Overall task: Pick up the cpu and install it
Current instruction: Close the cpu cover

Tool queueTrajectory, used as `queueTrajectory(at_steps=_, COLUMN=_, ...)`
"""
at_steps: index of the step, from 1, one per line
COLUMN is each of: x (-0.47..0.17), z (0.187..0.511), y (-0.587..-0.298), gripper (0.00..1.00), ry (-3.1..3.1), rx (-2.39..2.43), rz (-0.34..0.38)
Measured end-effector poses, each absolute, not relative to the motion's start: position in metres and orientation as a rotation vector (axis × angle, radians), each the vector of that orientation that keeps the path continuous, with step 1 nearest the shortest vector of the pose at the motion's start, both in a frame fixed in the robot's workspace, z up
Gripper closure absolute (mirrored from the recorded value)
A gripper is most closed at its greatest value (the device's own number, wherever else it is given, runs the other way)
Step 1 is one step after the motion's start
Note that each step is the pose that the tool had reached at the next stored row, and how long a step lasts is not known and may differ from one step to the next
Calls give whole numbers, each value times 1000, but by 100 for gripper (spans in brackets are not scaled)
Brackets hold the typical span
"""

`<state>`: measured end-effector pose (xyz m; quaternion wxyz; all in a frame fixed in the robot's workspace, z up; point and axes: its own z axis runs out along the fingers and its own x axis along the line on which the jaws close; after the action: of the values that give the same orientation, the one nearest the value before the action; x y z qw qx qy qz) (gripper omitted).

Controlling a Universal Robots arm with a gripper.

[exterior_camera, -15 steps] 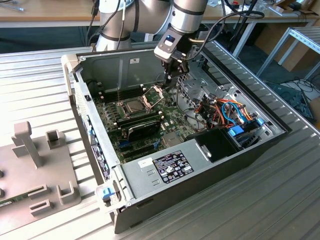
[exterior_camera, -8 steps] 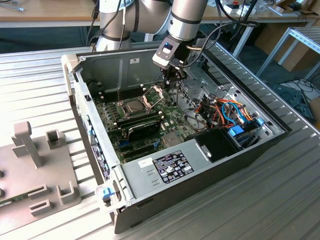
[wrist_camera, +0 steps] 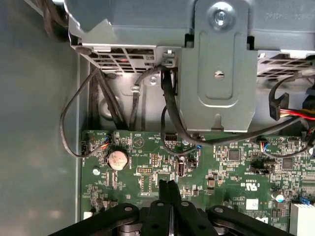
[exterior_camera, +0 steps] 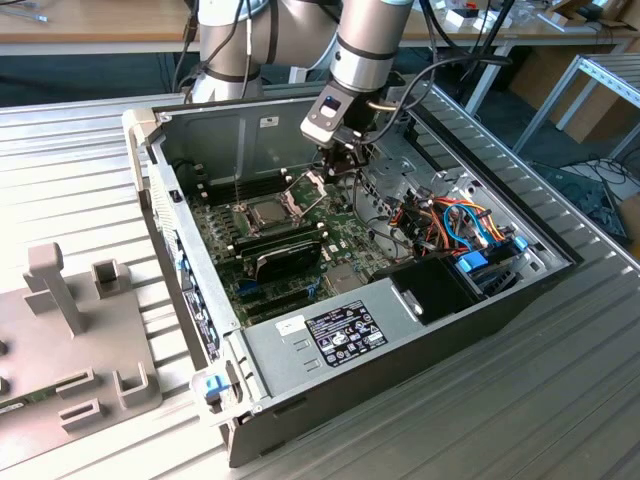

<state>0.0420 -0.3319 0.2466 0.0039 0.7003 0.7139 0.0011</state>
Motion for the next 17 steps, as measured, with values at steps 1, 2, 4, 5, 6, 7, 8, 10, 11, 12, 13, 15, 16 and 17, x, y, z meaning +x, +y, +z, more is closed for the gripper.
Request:
queueTrajectory(at_steps=1, x=39, z=247, y=-332, gripper=89, ry=2237, rx=2194, rz=4)
queueTrajectory(at_steps=2, x=34, z=247, y=-332, gripper=89, ry=2237, rx=2194, rz=5)
queueTrajectory(at_steps=4, x=24, z=247, y=-332, gripper=89, ry=2235, rx=2193, rz=7)
queueTrajectory(at_steps=5, x=16, z=247, y=-331, gripper=89, ry=2234, rx=2191, rz=11)
queueTrajectory(at_steps=6, x=12, z=247, y=-331, gripper=89, ry=2233, rx=2190, rz=13)
queueTrajectory(at_steps=7, x=5, z=247, y=-331, gripper=89, ry=2231, rx=2189, rz=16)
queueTrajectory(at_steps=8, x=-3, z=247, y=-331, gripper=89, ry=2230, rx=2187, rz=19)
queueTrajectory(at_steps=10, x=-20, z=247, y=-330, gripper=89, ry=2226, rx=2184, rz=27)
queueTrajectory(at_steps=11, x=-28, z=247, y=-330, gripper=89, ry=2225, rx=2182, rz=30)
queueTrajectory(at_steps=12, x=-31, z=247, y=-330, gripper=89, ry=2223, rx=2181, rz=33)
queueTrajectory(at_steps=13, x=-34, z=246, y=-330, gripper=89, ry=2223, rx=2181, rz=33)
queueTrajectory(at_steps=15, x=-43, z=245, y=-330, gripper=89, ry=2223, rx=2181, rz=34)
queueTrajectory(at_steps=16, x=-47, z=244, y=-330, gripper=89, ry=2223, rx=2181, rz=33)
queueTrajectory(at_steps=17, x=-53, z=242, y=-330, gripper=89, ry=2223, rx=2181, rz=33)
